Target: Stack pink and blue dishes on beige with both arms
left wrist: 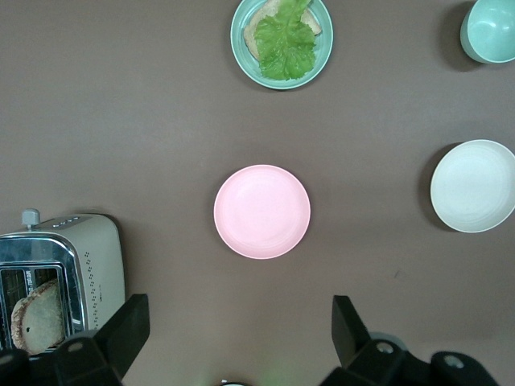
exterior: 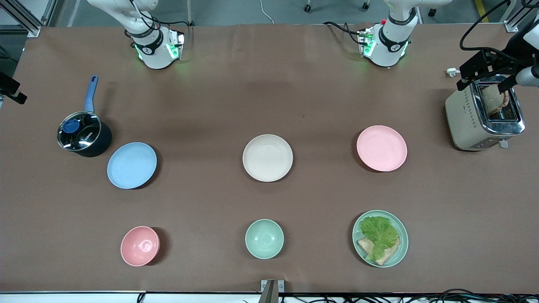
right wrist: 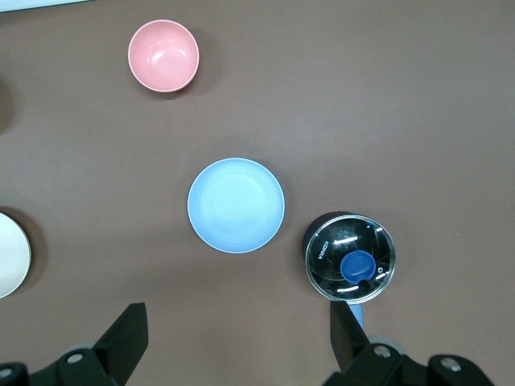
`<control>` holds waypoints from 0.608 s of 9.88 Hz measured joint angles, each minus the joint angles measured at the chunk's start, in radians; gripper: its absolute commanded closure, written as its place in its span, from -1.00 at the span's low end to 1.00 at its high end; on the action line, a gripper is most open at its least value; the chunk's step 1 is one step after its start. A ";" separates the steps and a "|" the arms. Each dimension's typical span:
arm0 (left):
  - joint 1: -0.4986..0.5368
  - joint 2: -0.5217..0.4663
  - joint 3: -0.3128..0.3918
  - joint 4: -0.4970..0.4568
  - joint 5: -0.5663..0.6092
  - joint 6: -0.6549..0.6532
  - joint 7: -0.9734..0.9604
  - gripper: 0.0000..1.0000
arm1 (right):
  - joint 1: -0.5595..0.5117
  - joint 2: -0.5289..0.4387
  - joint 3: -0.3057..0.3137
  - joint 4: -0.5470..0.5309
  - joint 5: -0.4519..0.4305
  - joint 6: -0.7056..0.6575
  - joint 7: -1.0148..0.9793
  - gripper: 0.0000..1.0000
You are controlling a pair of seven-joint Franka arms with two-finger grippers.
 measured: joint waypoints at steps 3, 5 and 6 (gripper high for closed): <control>-0.003 0.015 0.049 -0.033 0.000 0.026 0.004 -0.98 | 0.000 0.050 -0.001 -0.013 0.006 0.008 -0.040 -1.00; -0.005 0.028 0.110 -0.131 -0.042 0.133 0.064 -1.00 | -0.001 0.139 -0.038 -0.072 0.074 0.111 -0.093 -1.00; -0.004 0.036 0.140 -0.199 -0.065 0.192 0.102 -1.00 | -0.002 0.191 -0.061 -0.119 0.119 0.198 -0.135 -1.00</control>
